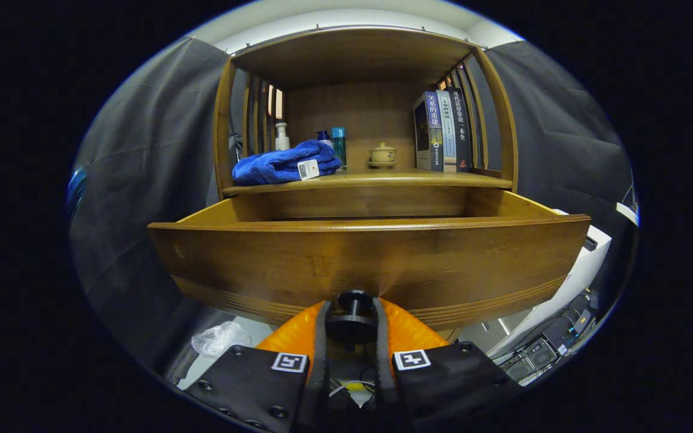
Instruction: Pull open the drawer, take out the items inside it, and place them on the countertop above the cabinet.
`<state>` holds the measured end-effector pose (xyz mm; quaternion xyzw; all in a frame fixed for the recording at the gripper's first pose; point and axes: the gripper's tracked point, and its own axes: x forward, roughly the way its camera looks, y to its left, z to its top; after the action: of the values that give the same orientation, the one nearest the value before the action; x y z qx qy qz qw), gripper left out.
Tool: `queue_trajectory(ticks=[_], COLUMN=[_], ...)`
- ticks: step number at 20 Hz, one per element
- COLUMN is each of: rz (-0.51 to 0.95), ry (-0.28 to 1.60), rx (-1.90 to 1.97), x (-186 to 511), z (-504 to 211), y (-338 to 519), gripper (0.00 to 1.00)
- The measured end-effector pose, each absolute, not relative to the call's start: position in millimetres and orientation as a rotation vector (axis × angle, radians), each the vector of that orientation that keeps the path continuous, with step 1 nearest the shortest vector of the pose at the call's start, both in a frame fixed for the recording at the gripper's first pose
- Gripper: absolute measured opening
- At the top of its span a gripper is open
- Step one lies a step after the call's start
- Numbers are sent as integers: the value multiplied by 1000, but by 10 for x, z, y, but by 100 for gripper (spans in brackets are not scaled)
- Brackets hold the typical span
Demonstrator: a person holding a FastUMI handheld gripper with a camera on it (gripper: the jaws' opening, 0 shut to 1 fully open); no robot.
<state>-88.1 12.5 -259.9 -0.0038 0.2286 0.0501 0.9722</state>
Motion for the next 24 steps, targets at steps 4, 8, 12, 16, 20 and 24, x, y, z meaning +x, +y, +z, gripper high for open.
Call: queue_trajectory(ticks=[4,8,12,16,20,24], rz=[95,83,90,69,51,70], ry=[455,455,444,367,183,179], rx=[-10,-42,-57,-50,19,-132], x=[-880,-889,-948,-901,-368,161], z=[-2608,-2612,-2567,-2120,-918,-441], y=[123,111,148,18,-185,-226], gripper=[39,51,74,93,98,98])
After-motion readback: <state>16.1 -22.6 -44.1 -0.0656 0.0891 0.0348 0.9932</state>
